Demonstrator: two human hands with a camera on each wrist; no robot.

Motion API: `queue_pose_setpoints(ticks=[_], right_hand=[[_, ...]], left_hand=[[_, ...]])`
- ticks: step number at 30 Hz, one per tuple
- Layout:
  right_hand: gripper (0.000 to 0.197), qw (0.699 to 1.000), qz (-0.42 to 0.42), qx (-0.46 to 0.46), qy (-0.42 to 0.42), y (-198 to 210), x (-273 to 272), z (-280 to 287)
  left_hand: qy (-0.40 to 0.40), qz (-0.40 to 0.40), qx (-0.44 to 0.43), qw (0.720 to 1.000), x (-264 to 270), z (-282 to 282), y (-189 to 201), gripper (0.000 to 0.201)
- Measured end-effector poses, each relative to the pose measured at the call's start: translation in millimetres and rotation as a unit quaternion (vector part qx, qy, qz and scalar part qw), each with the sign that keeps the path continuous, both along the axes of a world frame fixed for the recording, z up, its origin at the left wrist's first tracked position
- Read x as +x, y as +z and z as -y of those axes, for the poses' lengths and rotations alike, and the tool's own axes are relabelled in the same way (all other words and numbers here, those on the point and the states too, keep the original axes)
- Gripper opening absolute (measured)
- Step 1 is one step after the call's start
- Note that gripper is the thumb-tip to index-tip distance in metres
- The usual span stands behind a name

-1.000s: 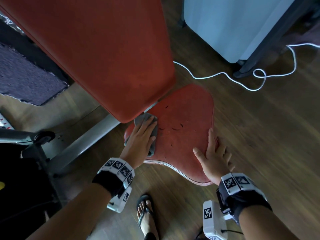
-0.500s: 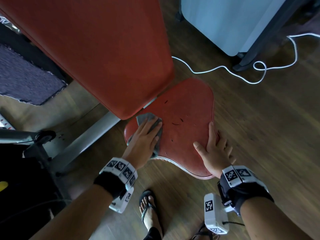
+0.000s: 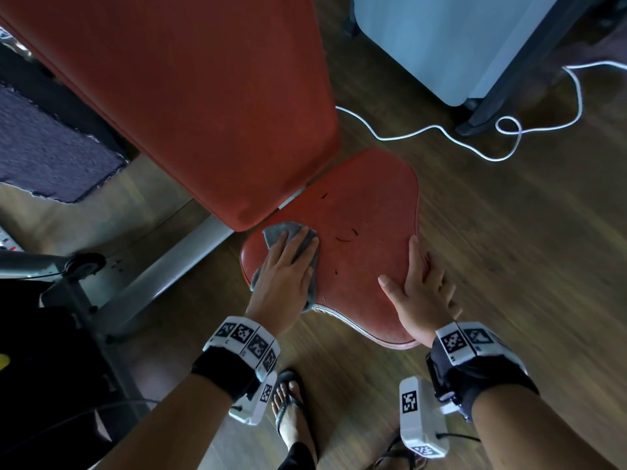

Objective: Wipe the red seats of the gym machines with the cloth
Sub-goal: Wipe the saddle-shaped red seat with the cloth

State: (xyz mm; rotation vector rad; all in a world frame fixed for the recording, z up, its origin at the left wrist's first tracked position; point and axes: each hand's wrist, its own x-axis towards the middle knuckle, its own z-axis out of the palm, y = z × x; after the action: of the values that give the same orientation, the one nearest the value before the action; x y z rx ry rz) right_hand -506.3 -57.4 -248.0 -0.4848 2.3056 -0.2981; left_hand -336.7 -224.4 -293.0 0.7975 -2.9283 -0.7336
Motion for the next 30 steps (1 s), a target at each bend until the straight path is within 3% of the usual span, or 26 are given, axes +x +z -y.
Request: queue_pose_setpoints(ticks=[7, 10, 14, 17, 22, 30], right_hand=[[0.079, 1.000, 0.004, -0.001, 0.001, 1, -1, 0], [0.080, 1.000, 0.004, 0.000, 0.001, 1, -1, 0], [0.080, 1.000, 0.005, -0.001, 0.001, 0, -1, 0], [0.080, 1.000, 0.004, 0.000, 0.001, 0, -1, 0], [0.080, 1.000, -0.003, 0.002, -0.001, 2, -1, 1], [0.081, 1.000, 0.009, -0.002, 0.001, 2, -1, 1]], left_hand=[[-0.026, 0.049, -0.042, 0.998, -5, 6, 15, 0.053], [-0.006, 0.068, -0.015, 0.998, -12, 11, 10, 0.054], [-0.109, 0.119, -0.057, 0.985, -6, -3, -2, 0.057], [-0.135, 0.157, -0.085, 0.975, -11, -4, 2, 0.063], [-0.015, 0.077, 0.001, 0.997, -33, -4, 11, 0.056], [-0.010, 0.058, -0.002, 0.998, -35, -12, 10, 0.055]])
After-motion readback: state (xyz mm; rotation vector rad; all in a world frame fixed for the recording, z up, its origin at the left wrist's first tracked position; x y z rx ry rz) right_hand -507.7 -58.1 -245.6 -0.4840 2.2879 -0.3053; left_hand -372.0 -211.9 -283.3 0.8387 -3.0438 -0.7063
